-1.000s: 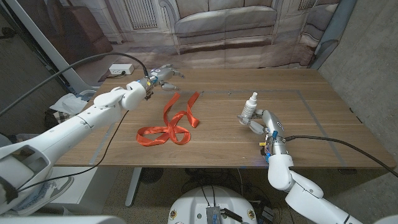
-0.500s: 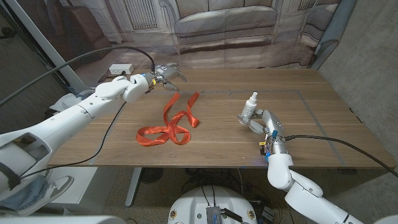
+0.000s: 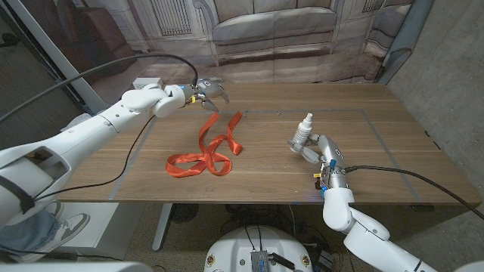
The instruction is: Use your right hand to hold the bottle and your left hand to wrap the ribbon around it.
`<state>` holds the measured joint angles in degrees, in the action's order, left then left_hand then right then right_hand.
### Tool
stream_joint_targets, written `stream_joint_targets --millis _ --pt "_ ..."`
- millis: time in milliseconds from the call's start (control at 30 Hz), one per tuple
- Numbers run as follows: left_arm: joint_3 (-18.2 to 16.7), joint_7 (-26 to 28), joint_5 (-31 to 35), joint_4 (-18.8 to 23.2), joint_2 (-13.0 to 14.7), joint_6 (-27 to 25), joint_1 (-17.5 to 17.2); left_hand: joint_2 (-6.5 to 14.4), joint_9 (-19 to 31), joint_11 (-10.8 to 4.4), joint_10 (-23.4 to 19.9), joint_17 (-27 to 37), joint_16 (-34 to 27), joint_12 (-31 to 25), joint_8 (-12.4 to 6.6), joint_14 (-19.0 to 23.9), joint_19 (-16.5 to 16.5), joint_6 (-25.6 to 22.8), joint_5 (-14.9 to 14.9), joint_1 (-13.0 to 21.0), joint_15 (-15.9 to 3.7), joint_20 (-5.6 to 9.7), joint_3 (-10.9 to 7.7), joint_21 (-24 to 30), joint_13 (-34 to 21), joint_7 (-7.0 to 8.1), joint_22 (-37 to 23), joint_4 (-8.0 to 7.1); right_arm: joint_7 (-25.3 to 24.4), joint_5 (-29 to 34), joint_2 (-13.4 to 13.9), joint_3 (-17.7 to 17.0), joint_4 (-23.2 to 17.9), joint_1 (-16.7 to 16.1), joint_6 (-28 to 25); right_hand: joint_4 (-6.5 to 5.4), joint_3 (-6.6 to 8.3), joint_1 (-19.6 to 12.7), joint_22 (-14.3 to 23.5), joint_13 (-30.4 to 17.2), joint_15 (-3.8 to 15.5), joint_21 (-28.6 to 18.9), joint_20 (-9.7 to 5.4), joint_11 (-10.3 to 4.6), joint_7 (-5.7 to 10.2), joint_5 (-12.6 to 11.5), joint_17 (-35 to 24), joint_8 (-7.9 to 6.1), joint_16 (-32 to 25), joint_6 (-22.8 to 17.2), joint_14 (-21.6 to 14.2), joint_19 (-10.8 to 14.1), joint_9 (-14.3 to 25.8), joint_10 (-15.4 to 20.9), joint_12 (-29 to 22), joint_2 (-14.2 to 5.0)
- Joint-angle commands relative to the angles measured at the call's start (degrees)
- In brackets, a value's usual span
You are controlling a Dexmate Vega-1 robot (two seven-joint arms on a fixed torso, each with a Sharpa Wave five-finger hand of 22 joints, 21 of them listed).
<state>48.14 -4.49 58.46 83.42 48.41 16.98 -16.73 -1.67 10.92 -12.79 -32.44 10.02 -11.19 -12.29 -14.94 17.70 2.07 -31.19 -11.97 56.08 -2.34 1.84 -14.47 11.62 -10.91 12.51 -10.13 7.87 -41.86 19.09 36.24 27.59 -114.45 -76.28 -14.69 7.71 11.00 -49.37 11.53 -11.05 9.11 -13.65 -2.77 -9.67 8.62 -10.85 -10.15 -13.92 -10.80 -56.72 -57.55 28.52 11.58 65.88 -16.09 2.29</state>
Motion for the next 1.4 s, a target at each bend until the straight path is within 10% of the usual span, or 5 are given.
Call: stream_joint_targets --millis 33,300,1400 --pt "4.47 1.11 8.25 -3.26 -1.14 4.92 4.9 -0.95 0.16 0.32 1.05 0.1 0.43 0.92 0.99 0.09 0.22 1.72 -0.52 0.25 -8.13 0.13 0.48 -0.22 -0.16 0.04 -0.1 -0.23 -0.26 -0.15 -0.4 0.56 0.22 0.47 -1.12 -0.39 0.26 -10.26 0.14 -0.27 2.65 -0.18 -2.72 -2.35 4.07 0.17 0.07 -0.19 -0.09 -3.81 -0.5 0.36 0.28 2.07 -0.19 -10.61" --pt "6.9 3.55 11.18 -6.48 -2.5 7.26 7.48 -1.0 0.33 0.29 2.83 0.12 0.74 1.48 2.31 -1.2 0.27 4.19 -1.27 1.95 -7.58 -1.79 0.44 -0.26 -0.21 0.04 -0.08 0.12 -0.46 -0.44 -0.69 0.91 0.71 0.74 -1.7 -0.4 0.34 -10.27 0.16 -0.32 2.74 -0.18 -2.69 -2.36 4.07 0.25 0.09 -0.14 -0.02 -3.76 -0.51 0.34 0.3 2.13 -0.19 -10.66" --pt "17.81 16.95 9.59 -23.7 -9.63 11.24 13.26 -0.77 0.55 0.29 0.97 0.28 0.08 0.64 1.24 -0.55 -0.47 0.94 -2.13 1.5 -7.73 -1.52 1.79 -0.06 -0.33 0.0 -0.14 -1.18 -0.04 -1.23 -0.38 1.55 0.34 1.87 -3.39 -0.47 0.53 -10.2 0.21 -0.49 2.82 -0.23 -2.44 -2.34 4.07 0.44 0.13 -0.03 0.15 -3.76 -0.52 0.34 0.34 2.29 -0.23 -10.7"
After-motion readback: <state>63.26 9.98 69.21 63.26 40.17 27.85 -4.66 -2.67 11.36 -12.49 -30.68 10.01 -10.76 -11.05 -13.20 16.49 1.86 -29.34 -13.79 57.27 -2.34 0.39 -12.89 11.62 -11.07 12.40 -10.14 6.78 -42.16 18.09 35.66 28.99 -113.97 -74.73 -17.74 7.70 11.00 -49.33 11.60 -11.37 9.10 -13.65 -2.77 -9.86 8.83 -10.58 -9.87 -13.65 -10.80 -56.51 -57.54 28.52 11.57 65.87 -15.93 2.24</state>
